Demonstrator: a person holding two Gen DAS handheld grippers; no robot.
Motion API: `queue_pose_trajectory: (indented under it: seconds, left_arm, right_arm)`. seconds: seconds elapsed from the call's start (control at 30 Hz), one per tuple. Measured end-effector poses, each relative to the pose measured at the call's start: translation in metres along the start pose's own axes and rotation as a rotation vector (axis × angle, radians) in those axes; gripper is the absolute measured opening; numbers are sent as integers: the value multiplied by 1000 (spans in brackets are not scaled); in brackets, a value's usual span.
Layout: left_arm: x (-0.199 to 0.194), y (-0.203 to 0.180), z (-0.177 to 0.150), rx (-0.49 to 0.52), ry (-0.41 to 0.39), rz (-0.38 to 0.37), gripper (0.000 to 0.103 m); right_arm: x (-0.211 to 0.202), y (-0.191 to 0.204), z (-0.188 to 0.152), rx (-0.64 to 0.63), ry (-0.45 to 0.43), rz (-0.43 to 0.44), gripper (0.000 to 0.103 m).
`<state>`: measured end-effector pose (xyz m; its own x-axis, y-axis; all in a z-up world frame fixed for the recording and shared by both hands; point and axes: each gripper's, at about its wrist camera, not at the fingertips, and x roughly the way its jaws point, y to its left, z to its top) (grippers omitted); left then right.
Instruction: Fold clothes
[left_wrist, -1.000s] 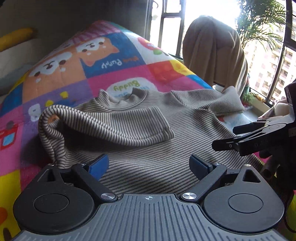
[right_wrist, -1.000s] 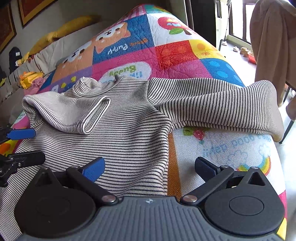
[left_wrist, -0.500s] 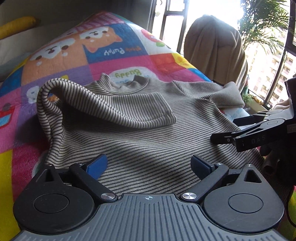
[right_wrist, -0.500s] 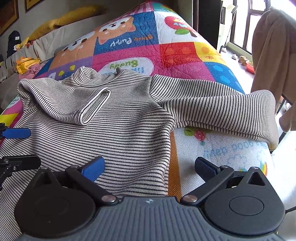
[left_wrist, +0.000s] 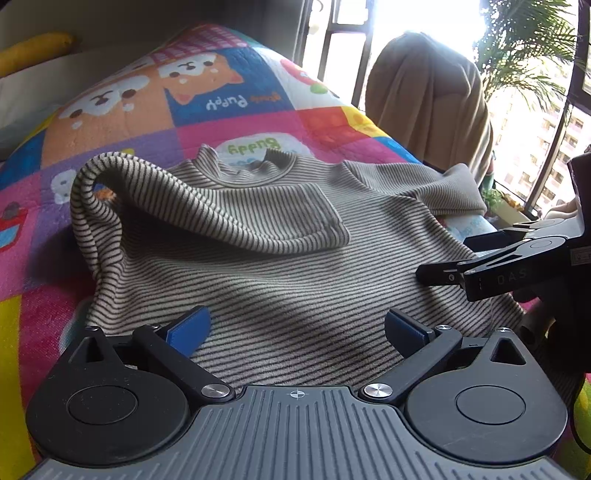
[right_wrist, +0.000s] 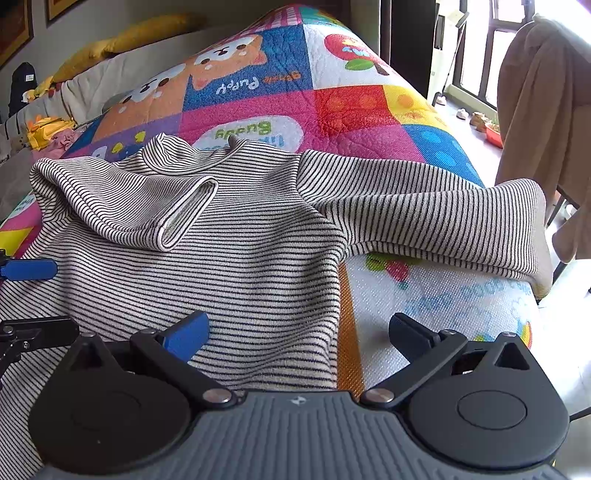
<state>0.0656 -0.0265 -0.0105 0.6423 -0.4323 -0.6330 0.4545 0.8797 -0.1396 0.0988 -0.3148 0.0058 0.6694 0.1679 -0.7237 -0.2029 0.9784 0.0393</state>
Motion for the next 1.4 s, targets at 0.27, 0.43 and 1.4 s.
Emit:
queue_pose_trajectory:
  seconds: [0.27, 0.43, 1.4]
  left_arm:
    - [0, 0, 0, 0, 1, -1, 103]
    - [0, 0, 0, 0, 1, -1, 103]
    - [1, 0, 0, -4, 0, -5, 103]
  right_arm:
    - [0, 1, 0, 1, -1, -1, 103]
    - [0, 0, 0, 2, -2, -1, 103]
    - [4, -1, 12, -5, 58, 27, 103]
